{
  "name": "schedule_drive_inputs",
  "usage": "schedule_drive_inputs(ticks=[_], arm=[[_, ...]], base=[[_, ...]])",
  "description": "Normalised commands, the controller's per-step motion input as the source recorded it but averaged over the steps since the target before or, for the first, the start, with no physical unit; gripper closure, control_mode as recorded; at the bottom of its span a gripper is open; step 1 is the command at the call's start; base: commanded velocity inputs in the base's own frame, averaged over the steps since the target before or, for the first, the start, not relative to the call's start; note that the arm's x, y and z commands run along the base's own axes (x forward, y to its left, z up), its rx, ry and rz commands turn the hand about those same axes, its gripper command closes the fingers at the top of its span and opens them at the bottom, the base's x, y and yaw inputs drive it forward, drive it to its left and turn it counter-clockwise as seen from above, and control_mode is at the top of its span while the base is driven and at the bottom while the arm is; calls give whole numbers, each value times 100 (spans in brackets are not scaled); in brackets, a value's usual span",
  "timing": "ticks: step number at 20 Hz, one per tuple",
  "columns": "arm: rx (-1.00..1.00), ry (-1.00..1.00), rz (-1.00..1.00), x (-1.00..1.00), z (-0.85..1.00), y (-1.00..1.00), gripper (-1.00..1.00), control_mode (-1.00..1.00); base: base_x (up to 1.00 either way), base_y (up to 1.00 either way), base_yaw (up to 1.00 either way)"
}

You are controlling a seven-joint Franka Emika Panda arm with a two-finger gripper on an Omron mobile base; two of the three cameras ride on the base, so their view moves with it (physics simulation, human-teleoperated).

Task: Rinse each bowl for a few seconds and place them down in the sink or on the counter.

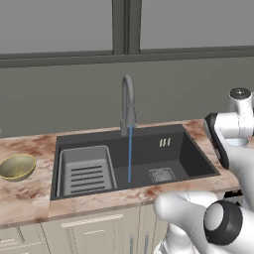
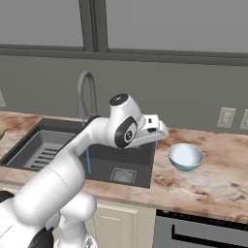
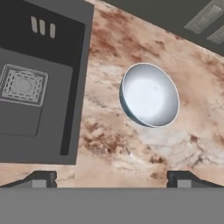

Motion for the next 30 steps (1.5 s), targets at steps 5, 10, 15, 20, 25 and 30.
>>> schedule_drive_inputs(ticks=[5,10,15,20,25,30], arm=[[-2,1,5,5,-12,-8,-100,-100],[-1,0,2,4,-13,-10,-100,-100],[-2,0,2,7,-12,-8,-100,-100],[-1,0,2,9,-12,-6,-100,-100],[-1,0,3,8,-15,-6,-100,-100],[0,0,4,8,-14,-7,-100,-100]], base=[[0,0,0],[0,0,0],[0,0,0],[0,0,0],[0,0,0],[0,0,0]])
